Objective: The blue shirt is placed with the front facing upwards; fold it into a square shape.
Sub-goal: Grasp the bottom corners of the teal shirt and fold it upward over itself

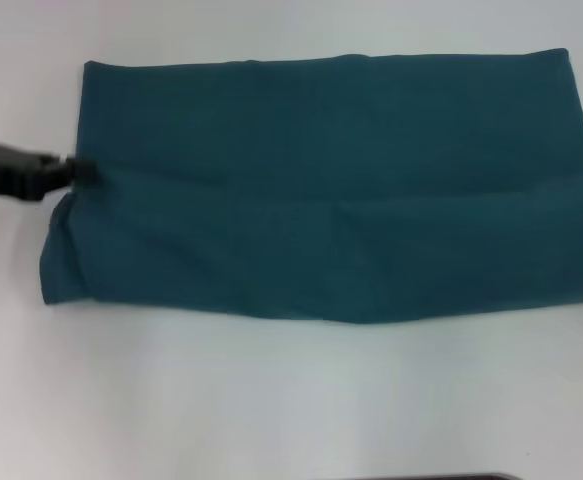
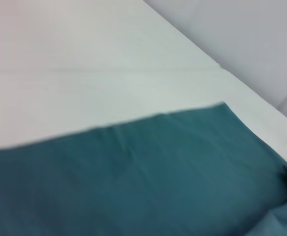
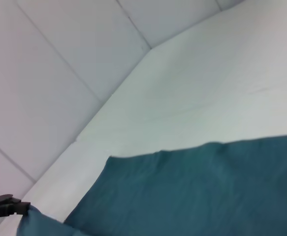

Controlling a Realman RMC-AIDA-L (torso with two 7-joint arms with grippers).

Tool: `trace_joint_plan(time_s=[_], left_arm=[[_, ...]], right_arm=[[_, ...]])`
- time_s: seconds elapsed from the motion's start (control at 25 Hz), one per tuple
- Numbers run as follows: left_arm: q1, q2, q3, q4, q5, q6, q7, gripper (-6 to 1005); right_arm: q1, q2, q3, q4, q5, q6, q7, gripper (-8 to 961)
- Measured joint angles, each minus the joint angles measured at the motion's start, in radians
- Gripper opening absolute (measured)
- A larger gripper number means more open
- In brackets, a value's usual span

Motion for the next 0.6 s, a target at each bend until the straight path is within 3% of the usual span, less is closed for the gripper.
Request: trace_joint_plan(time_s=[0.24, 0.6], left_arm=[[-0.07, -0.006, 0.009, 0.07, 0.0, -0.151, -0.01, 1], [-0.119, -0.028, 0.012, 0.103, 0.0, -0.328, -0.019, 0]], right_arm=[[0.049, 0.023, -0.01, 0.014, 0.0, 0.133, 0.001, 25], [0.126, 0.031, -0.027, 0.069, 0.0, 0.33, -0.015, 25]])
